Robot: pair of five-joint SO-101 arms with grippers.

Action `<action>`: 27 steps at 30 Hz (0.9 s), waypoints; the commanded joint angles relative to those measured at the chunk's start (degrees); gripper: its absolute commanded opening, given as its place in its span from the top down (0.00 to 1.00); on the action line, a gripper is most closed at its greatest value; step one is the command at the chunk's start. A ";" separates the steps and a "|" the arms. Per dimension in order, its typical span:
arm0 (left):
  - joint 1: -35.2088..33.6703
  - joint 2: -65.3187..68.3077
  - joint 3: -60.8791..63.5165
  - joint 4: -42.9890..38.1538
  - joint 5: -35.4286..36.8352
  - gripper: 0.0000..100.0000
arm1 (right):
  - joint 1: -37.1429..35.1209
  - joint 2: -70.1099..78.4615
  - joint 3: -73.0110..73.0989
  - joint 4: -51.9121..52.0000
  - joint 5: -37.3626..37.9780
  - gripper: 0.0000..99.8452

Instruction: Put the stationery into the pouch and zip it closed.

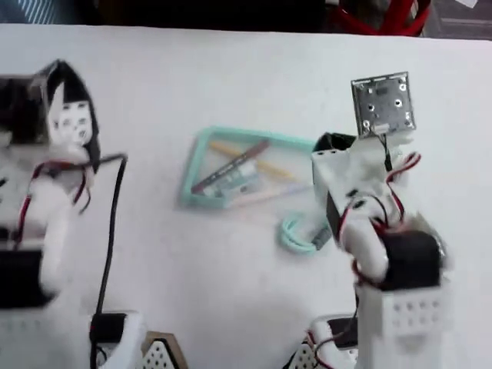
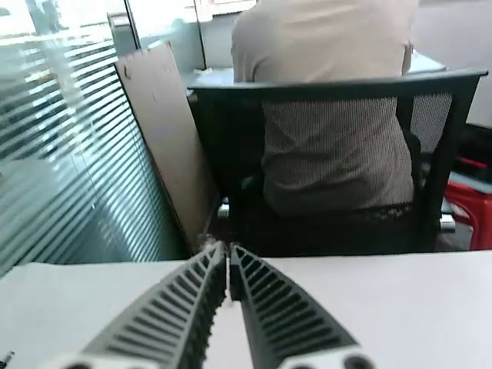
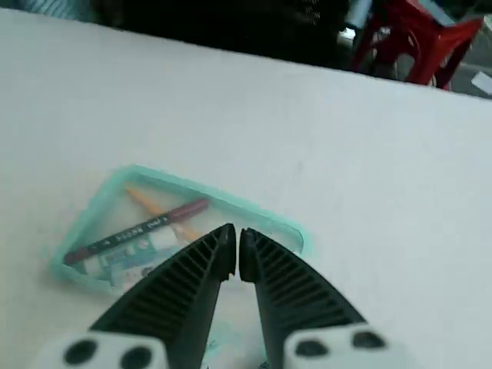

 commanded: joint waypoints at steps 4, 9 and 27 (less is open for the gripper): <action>-0.13 -20.62 -0.44 7.47 -7.30 0.98 | -5.67 -1.80 -22.15 13.32 0.70 0.98; -0.13 -43.21 18.11 6.95 -12.48 0.98 | 1.27 -9.63 -22.51 15.96 0.70 0.98; -0.66 -48.48 63.21 -13.98 -5.19 0.98 | 9.45 -54.90 34.73 -8.92 8.26 0.98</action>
